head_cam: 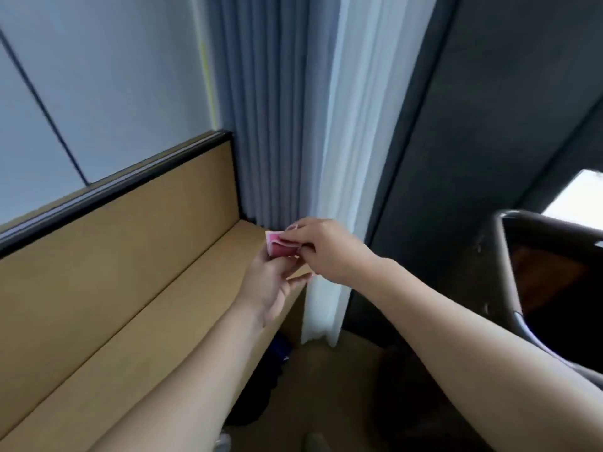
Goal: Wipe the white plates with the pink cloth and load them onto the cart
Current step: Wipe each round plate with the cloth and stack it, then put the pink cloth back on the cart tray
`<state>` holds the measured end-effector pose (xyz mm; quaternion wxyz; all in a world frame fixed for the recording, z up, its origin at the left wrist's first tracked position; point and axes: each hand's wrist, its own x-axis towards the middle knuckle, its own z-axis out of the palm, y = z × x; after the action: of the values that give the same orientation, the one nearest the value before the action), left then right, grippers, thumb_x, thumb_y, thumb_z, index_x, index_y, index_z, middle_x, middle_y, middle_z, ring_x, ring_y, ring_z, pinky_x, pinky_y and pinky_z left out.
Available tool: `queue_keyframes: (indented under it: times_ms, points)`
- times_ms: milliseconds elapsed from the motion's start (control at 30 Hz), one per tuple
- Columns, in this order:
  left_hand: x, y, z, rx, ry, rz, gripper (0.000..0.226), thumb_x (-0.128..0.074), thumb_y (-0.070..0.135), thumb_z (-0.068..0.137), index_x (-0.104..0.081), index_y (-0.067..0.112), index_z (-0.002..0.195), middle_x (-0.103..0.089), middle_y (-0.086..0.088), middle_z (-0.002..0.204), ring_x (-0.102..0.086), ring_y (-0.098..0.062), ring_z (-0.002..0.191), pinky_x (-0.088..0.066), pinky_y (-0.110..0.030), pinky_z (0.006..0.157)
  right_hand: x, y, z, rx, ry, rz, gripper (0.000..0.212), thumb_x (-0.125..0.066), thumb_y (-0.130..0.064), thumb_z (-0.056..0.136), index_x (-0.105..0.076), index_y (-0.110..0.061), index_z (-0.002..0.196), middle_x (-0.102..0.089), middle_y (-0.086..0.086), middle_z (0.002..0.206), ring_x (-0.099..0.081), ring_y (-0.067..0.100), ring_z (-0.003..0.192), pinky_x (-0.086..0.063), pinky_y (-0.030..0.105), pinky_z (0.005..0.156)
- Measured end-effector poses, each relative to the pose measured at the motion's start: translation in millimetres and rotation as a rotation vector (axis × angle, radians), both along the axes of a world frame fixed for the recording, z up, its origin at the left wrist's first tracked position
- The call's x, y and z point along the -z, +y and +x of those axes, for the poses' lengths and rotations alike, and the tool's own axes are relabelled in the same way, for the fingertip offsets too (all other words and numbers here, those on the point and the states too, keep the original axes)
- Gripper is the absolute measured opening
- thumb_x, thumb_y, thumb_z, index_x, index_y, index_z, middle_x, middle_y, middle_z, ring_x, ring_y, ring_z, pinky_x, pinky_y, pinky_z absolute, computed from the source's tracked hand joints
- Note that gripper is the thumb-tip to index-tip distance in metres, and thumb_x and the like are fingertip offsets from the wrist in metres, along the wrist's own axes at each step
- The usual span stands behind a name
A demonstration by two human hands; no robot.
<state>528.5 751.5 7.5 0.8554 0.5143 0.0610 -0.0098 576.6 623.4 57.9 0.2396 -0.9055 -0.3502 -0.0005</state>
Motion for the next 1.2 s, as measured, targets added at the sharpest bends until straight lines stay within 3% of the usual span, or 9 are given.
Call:
queue_keyframes:
  times_ms: [200,400,567,667,767,900,1033,1133,1200]
  points:
    - [-52,-168,4,0.394,-0.124,0.043,0.029,-0.042,-0.006,0.095,-0.063,0.01,0.106,-0.071,-0.009,0.096,-0.068,-0.026,0.096,-0.054,-0.05,0.089,-53,-171,-52,0.449,-0.115,0.014,0.044,-0.048,-0.004,0.09,-0.068,-0.031,0.119,-0.062,-0.005,0.119,-0.058,0.016,0.111,-0.05,0.039,0.094]
    - [-81,-353,-27,0.665,-0.238,0.053,0.028,-0.044,-0.003,0.095,-0.063,0.013,0.109,-0.071,-0.01,0.099,-0.069,-0.025,0.093,-0.053,-0.05,0.091,-88,-345,-127,0.711,-0.186,0.07,0.041,-0.058,0.002,0.088,-0.067,-0.018,0.122,-0.066,0.003,0.118,-0.06,0.016,0.109,-0.048,0.026,0.096]
    - [-78,-500,-57,0.765,-0.259,0.113,0.022,-0.049,-0.002,0.093,-0.065,0.013,0.099,-0.07,-0.006,0.088,-0.066,-0.023,0.08,-0.053,-0.041,0.079,-85,-484,-174,0.854,-0.122,0.179,0.04,-0.055,0.007,0.083,-0.073,-0.017,0.11,-0.066,-0.005,0.089,-0.061,0.007,0.066,-0.052,0.023,0.062]
    - [-69,-571,-69,0.809,-0.235,0.2,0.022,-0.05,0.002,0.095,-0.063,0.007,0.112,-0.072,-0.012,0.099,-0.069,-0.029,0.091,-0.054,-0.035,0.076,-82,-557,-193,0.959,-0.015,0.231,0.055,-0.062,0.0,0.086,-0.053,-0.022,0.136,-0.063,-0.002,0.106,-0.067,0.007,0.08,-0.059,0.028,0.071]
    - [-61,-615,-76,0.814,-0.185,0.277,0.021,-0.052,0.005,0.096,-0.063,0.006,0.114,-0.072,-0.014,0.102,-0.069,-0.028,0.097,-0.054,-0.034,0.078,-76,-615,-194,0.95,0.089,0.161,0.071,-0.074,-0.009,0.081,-0.043,-0.018,0.144,-0.062,0.004,0.123,-0.061,0.014,0.103,-0.049,0.024,0.09]
    - [-50,-641,-75,0.822,-0.089,0.379,0.013,-0.057,0.006,0.093,-0.066,0.012,0.101,-0.072,-0.01,0.098,-0.065,-0.026,0.099,-0.053,-0.04,0.09,-69,-659,-186,0.917,0.203,0.133,0.044,-0.082,-0.012,0.073,-0.067,-0.015,0.114,-0.068,-0.007,0.097,-0.063,0.007,0.086,-0.051,0.014,0.071]
    - [-41,-651,-61,0.846,-0.084,0.527,0.013,-0.07,0.013,0.084,-0.068,0.014,0.097,-0.071,-0.009,0.102,-0.061,-0.025,0.108,-0.046,-0.043,0.098,-62,-678,-178,0.92,0.26,0.152,0.035,-0.083,-0.015,0.073,-0.066,-0.022,0.102,-0.064,-0.014,0.085,-0.061,0.001,0.075,-0.045,0.009,0.057]
    - [-41,-654,-52,0.85,-0.263,0.709,0.039,-0.078,0.031,0.069,-0.064,0.017,0.101,-0.069,-0.002,0.099,-0.063,-0.02,0.102,-0.047,-0.037,0.094,-61,-682,-175,0.923,0.279,0.125,0.025,-0.082,-0.018,0.074,-0.066,-0.023,0.092,-0.065,-0.007,0.081,-0.06,0.008,0.07,-0.048,0.016,0.059]
    - [-47,-656,-51,0.821,-0.362,0.765,0.051,-0.08,0.034,0.072,-0.053,0.017,0.111,-0.061,0.007,0.102,-0.057,-0.005,0.095,-0.046,-0.02,0.08,-64,-684,-173,0.921,0.283,0.099,0.021,-0.08,-0.02,0.077,-0.067,-0.023,0.092,-0.064,-0.008,0.079,-0.059,0.005,0.067,-0.044,0.013,0.056]
